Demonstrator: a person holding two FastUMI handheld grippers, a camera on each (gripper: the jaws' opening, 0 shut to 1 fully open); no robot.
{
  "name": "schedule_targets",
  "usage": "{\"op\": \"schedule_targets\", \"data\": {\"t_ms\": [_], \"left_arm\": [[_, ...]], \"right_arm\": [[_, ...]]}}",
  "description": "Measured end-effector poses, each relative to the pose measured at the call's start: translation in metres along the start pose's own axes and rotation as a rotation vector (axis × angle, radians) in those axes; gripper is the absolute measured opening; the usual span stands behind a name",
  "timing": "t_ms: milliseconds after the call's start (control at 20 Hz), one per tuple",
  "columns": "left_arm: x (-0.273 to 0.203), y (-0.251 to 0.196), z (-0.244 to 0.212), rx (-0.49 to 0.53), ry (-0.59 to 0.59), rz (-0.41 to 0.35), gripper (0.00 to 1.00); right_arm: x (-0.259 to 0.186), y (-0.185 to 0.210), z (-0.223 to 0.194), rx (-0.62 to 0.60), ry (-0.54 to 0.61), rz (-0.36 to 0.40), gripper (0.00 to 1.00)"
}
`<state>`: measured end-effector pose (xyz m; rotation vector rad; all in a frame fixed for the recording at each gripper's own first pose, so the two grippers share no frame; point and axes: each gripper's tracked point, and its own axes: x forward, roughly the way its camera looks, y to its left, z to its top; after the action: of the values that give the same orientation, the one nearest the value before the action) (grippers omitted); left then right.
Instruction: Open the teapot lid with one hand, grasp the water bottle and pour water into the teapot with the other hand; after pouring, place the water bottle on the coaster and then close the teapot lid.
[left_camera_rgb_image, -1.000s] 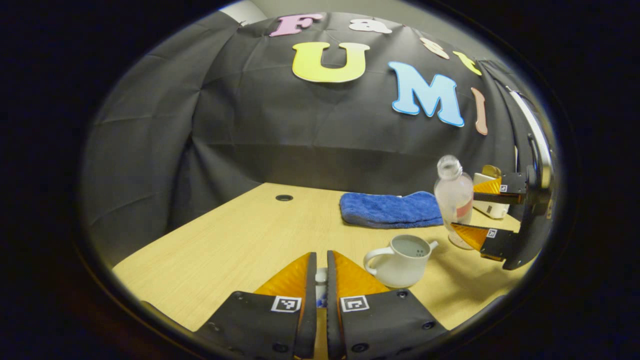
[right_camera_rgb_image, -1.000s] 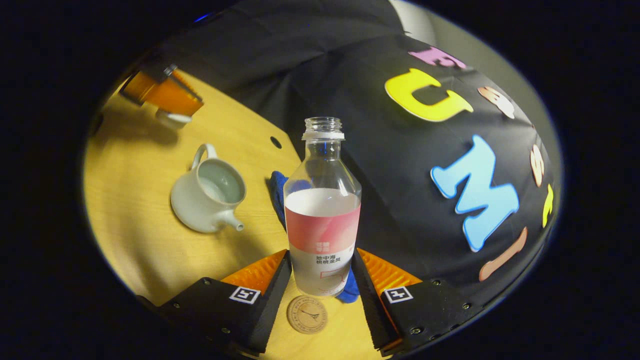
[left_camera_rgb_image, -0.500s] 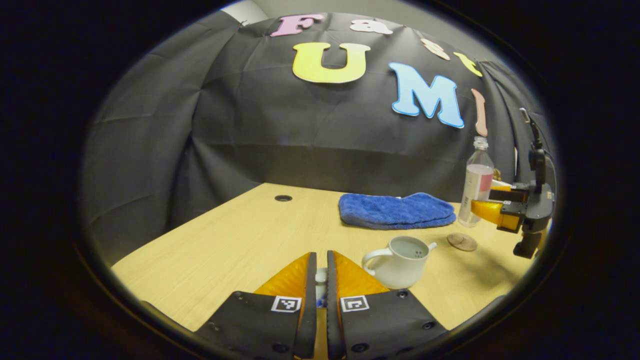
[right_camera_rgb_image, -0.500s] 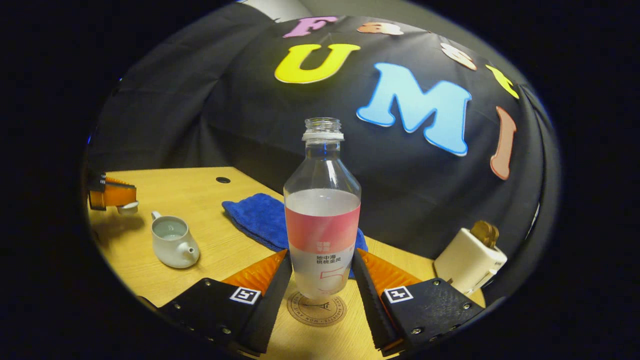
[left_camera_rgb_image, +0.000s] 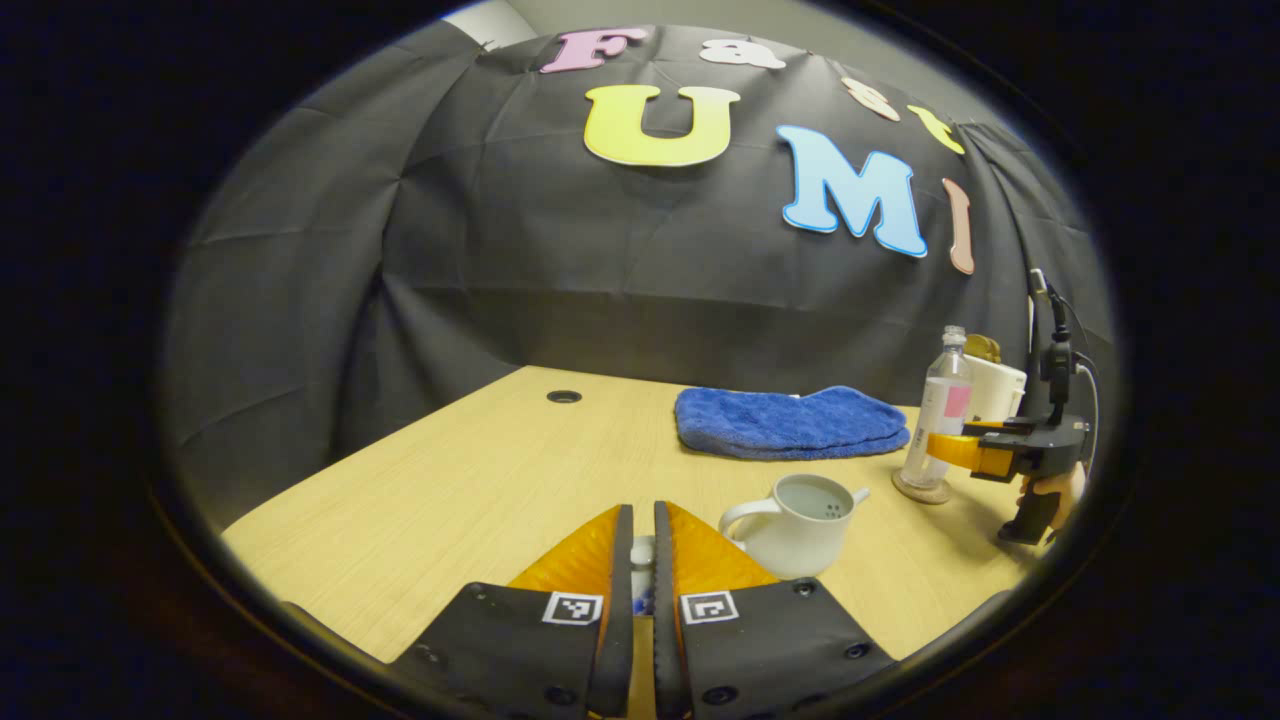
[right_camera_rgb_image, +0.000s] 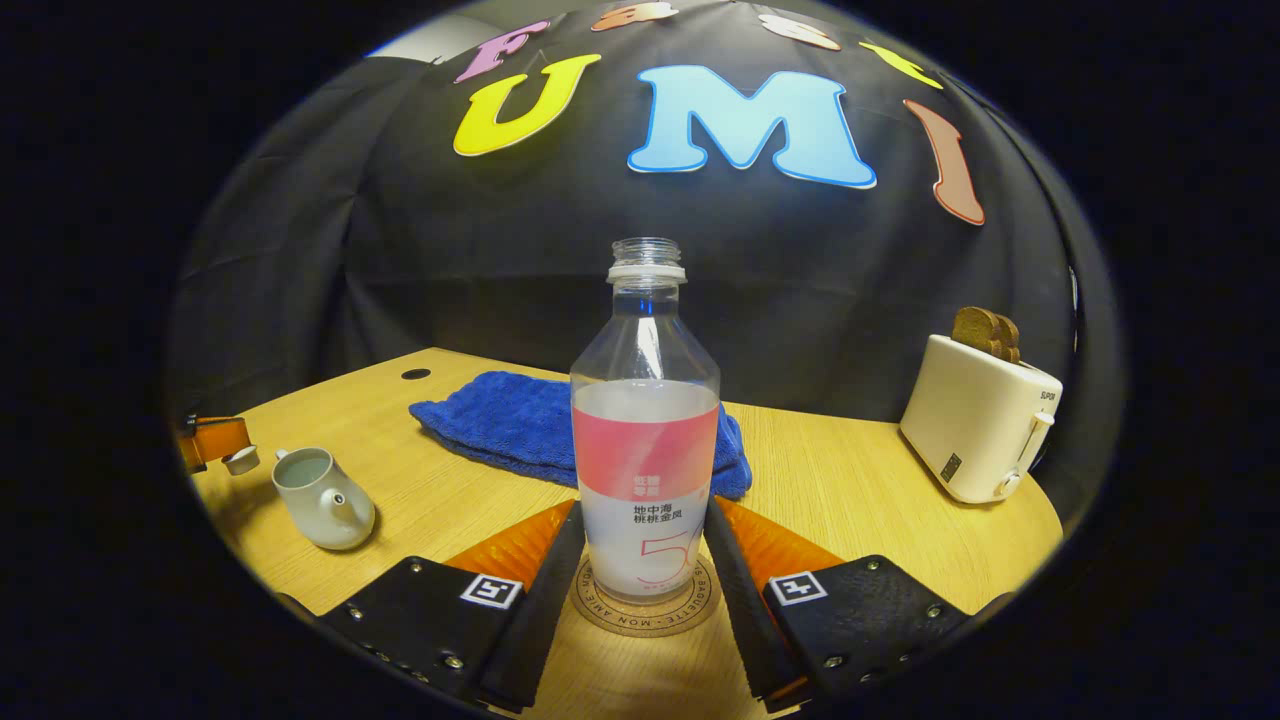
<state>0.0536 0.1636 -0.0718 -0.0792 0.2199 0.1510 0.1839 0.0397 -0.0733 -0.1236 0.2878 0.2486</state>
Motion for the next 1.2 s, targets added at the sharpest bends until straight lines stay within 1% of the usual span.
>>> {"op": "schedule_targets", "data": {"t_ms": [150,300,350,400,450,500,550,800,950,1200], "left_arm": [[-0.001,-0.001,0.005,0.001,-0.008,-0.002,0.14],[-0.002,-0.005,0.01,0.005,-0.016,-0.008,0.15],[-0.001,-0.008,0.013,0.004,-0.02,-0.014,0.15],[-0.001,-0.011,0.016,0.006,-0.023,-0.018,0.15],[0.0,-0.014,0.018,0.011,-0.028,-0.024,0.15],[0.001,-0.019,0.021,0.018,-0.031,-0.029,0.15],[0.001,-0.022,0.023,0.024,-0.035,-0.035,0.15],[0.009,-0.05,0.034,0.036,-0.05,-0.079,0.14],[0.016,-0.068,0.039,0.055,-0.058,-0.104,0.15],[0.031,-0.1,0.05,0.084,-0.084,-0.148,0.15]], "right_arm": [[-0.002,-0.002,-0.003,0.01,-0.003,-0.001,0.75],[-0.001,-0.004,-0.014,0.034,0.036,-0.008,0.77],[-0.001,-0.004,-0.02,0.041,0.046,-0.007,0.74],[0.001,-0.004,-0.021,0.053,0.042,-0.003,0.83],[-0.004,-0.007,-0.016,0.054,0.032,-0.007,0.85],[-0.005,-0.009,-0.016,0.05,0.033,-0.017,0.95],[-0.006,-0.009,-0.017,0.048,0.032,-0.018,0.98],[-0.018,-0.012,-0.014,0.085,0.016,-0.017,0.99],[-0.026,-0.01,-0.013,0.111,0.013,0.0,0.99],[-0.037,-0.01,-0.012,0.109,0.001,0.011,0.99]]}}
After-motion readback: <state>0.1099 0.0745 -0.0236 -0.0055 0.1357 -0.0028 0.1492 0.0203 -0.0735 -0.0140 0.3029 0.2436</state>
